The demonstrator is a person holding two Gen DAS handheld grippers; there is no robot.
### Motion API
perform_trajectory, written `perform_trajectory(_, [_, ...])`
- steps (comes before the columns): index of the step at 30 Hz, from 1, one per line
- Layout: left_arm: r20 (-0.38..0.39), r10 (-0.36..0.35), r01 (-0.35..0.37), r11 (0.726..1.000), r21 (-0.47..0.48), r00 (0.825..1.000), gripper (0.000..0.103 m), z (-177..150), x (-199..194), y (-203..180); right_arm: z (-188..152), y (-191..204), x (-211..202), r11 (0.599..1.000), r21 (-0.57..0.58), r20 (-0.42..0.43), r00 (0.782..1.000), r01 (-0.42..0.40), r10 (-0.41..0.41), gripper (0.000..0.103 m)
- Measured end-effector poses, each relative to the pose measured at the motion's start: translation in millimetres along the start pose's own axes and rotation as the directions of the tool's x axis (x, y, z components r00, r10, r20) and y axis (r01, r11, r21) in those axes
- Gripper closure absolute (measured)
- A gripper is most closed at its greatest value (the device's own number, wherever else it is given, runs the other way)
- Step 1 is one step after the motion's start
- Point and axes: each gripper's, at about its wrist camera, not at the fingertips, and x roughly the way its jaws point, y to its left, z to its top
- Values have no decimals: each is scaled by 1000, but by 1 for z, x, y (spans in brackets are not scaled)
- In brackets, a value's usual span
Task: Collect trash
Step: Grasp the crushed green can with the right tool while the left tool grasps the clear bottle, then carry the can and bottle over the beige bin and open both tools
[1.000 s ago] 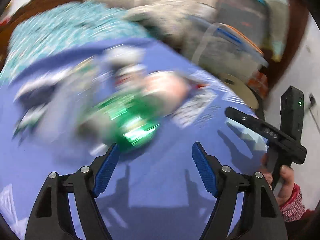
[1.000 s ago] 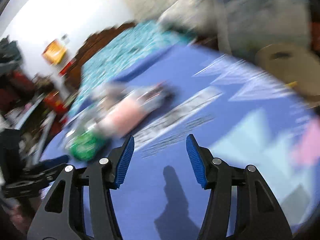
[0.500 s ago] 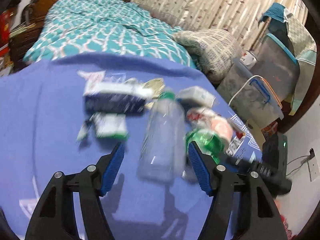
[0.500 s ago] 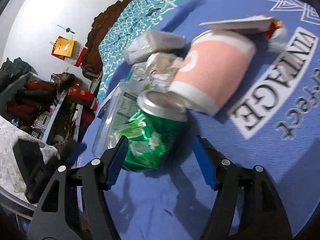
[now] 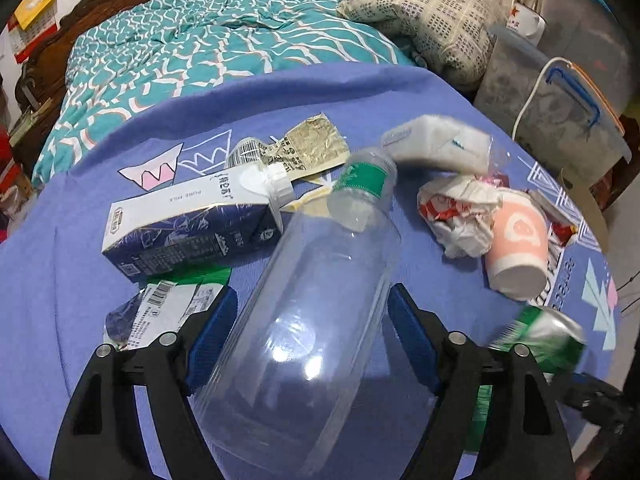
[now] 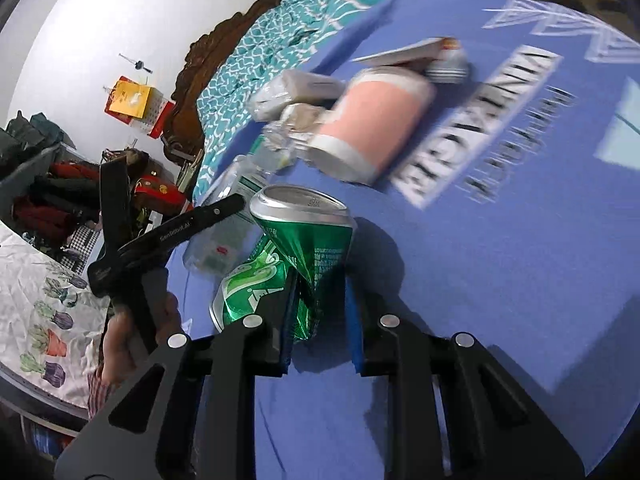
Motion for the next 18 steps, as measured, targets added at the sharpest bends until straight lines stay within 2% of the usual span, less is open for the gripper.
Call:
perform_trajectory(2, [12, 10, -10, 1000, 14, 1000, 38, -8, -8, -3, -8, -13, -13, 1000, 27, 5, 1000, 0, 0, 79])
perform_trajectory(5, [20, -19, 19, 1000, 15, 1000, 41, -25, -21, -7, -17, -29, -34, 998, 57, 27, 1000, -2, 1, 79])
perform_trajectory(10, [51, -98, 97, 995, 23, 994, 43, -79, -59, -23, -22, -47, -68, 997, 68, 91, 995, 41, -47, 79])
perform_trajectory(15, [76, -186, 183, 982, 42, 980, 43, -128, -90, -48, -17, -72, -94, 989, 131, 157, 984, 62, -82, 79])
perform_trajectory(17, [77, -185, 181, 982, 52, 980, 43, -139, -94, -57, -17, -79, -98, 988, 146, 164, 983, 58, -82, 79])
perform_trajectory(18, [77, -161, 157, 986, 61, 984, 42, -145, -94, -63, -18, -81, -99, 987, 152, 165, 983, 54, -79, 79])
